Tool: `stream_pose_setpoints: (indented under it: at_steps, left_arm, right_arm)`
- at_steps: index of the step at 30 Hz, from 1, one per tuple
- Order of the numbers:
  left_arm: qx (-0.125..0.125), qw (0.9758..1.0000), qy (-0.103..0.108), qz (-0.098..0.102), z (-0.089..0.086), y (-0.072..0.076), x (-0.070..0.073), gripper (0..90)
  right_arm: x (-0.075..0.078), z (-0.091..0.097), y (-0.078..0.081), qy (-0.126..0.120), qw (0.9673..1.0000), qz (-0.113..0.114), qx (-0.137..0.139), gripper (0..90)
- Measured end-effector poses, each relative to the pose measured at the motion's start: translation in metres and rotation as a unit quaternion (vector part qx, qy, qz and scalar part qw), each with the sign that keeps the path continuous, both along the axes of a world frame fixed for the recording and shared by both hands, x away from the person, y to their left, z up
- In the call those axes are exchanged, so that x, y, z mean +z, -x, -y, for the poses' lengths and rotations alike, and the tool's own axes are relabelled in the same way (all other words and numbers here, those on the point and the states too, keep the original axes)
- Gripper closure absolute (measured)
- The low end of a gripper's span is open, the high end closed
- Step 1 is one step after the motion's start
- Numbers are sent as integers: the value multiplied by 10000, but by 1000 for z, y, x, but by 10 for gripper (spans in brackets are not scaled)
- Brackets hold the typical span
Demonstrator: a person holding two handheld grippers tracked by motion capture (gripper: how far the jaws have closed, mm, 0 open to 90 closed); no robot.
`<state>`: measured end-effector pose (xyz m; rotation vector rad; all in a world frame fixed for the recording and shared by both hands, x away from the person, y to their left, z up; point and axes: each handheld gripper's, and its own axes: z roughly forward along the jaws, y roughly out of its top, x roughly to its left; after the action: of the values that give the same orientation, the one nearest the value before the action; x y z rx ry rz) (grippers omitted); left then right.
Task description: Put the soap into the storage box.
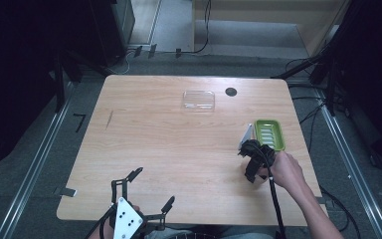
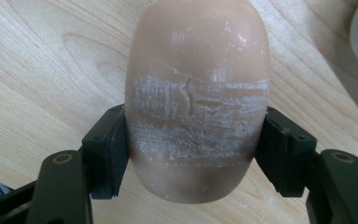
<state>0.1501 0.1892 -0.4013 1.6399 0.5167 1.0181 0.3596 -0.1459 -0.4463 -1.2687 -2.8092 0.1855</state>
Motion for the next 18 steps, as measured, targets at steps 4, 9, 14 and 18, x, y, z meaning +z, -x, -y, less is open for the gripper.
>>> stream_pose_setpoints:
  at_steps: [4, 9, 14, 18]
  left_arm:
    - [2, 10000, -1, -2, 0, 0, 0, 0]
    - [3, 10000, -5, -2, 0, 0, 0, 0]
    - [1, 10000, 1, -1, 0, 0, 0, 0]
    - [4, 10000, 5, -2, 0, 0, 0, 0]
  right_arm:
    - [3, 3, 0, -7, 10000, -11, -17, 338]
    - [5, 8, -1, -14, 10000, -10, -53, 338]
    - [7, 11, -1, -1, 10000, -9, -66, 338]
    - [9, 13, -2, 8, 10000, -14, -89, 338]
